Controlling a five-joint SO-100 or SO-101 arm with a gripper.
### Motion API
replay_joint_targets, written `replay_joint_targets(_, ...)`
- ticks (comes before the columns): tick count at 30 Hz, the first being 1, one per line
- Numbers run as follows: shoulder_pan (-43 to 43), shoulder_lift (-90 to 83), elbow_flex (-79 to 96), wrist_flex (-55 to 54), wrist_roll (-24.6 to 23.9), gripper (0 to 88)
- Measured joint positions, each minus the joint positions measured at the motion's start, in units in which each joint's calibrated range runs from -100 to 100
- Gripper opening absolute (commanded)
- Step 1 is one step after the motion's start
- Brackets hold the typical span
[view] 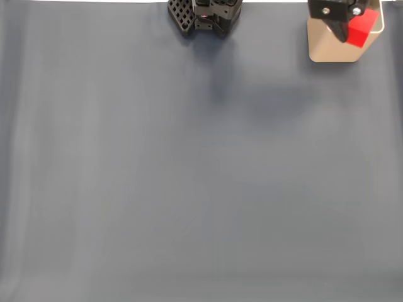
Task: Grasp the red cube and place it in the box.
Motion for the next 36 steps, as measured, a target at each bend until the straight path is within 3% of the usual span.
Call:
replay_joint_targets(19, -10.5, 0.8, 0.0, -0.4, 0.3, 0.2)
replay_joint_targets(36, -14.8, 1.1, 5.6, -2.7, 1.8, 0.2)
